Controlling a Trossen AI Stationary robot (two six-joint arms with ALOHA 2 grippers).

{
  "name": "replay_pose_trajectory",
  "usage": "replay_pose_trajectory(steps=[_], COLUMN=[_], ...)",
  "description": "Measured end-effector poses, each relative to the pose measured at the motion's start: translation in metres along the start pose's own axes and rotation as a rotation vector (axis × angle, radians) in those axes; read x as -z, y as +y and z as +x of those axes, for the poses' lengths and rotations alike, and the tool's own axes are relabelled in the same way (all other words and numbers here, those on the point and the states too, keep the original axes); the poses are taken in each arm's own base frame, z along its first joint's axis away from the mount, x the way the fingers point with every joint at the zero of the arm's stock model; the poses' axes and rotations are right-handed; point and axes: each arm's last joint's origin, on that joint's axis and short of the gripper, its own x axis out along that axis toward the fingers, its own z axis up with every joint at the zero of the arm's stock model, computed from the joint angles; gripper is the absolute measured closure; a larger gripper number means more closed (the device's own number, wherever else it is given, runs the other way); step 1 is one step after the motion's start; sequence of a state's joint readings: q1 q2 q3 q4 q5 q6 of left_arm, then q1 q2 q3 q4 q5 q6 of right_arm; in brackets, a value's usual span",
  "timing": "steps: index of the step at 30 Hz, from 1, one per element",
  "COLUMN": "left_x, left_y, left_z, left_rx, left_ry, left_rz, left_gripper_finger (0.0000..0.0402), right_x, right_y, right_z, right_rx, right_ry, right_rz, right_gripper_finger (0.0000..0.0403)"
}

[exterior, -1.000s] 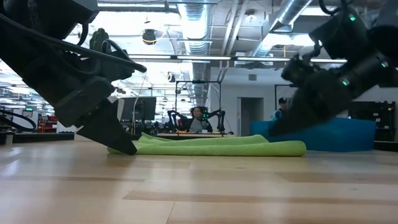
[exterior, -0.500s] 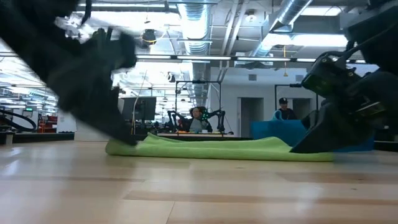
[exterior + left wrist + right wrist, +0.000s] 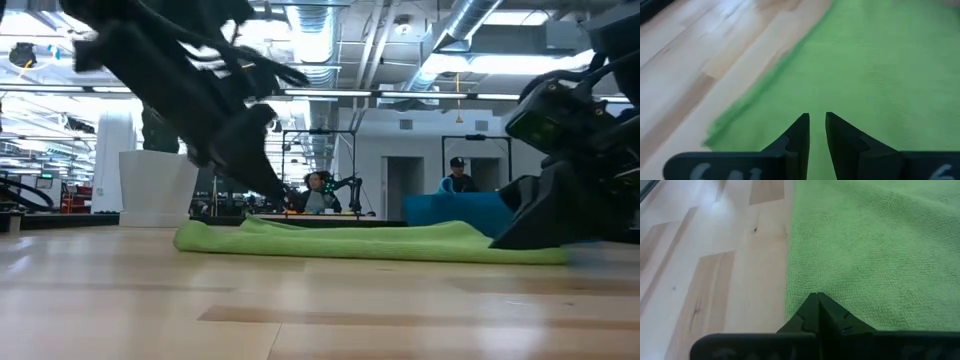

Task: Fold microfiber towels
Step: Fold the green microfiber cloth

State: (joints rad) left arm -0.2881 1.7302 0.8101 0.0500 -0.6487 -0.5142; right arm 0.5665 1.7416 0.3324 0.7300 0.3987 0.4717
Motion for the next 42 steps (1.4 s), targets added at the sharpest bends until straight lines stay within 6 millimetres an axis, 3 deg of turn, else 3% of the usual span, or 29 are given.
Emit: replay_pose_trajectory(steps=[7,19,28,35,39,42], left_x=[0.004,0.023,0.015,-0.02,-0.024,-0.019], left_y=[0.019,0.015,0.01,-0.011,-0.016,-0.024], left_z=[0.028,0.051,0.04,0.006,-0.01,-0.012], left_rx=[-0.075,-0.086,-0.003,0.154,0.089,0.064], left_ry=[0.07,0.108,0.12,0.037,-0.017,-0.103], left_rz=[-0.006,-0.041,-0.053,-0.038,-0.041,-0.099], left_gripper_finger=[0.0345,0.0345,0.0345,0.0345,0.0345,0.0345], right_x=[0.006,0.017,0.02,-0.002,-0.008,-0.007], right_y=[0.012,0.03,0.036,0.037,0.028,0.013], right_z=[-0.005,-0.015,-0.021,-0.032,-0.037,-0.033], right_rx=[-0.045,-0.116,-0.11,-0.05,0.173,0.381], right_ry=[0.013,0.035,0.0,-0.154,-0.244,-0.296], right_rz=[-0.011,-0.016,-0.036,-0.071,-0.04,0.042], right_gripper_finger=[0.0379,0.038,0.0382,0.0381,0.0391,0.039])
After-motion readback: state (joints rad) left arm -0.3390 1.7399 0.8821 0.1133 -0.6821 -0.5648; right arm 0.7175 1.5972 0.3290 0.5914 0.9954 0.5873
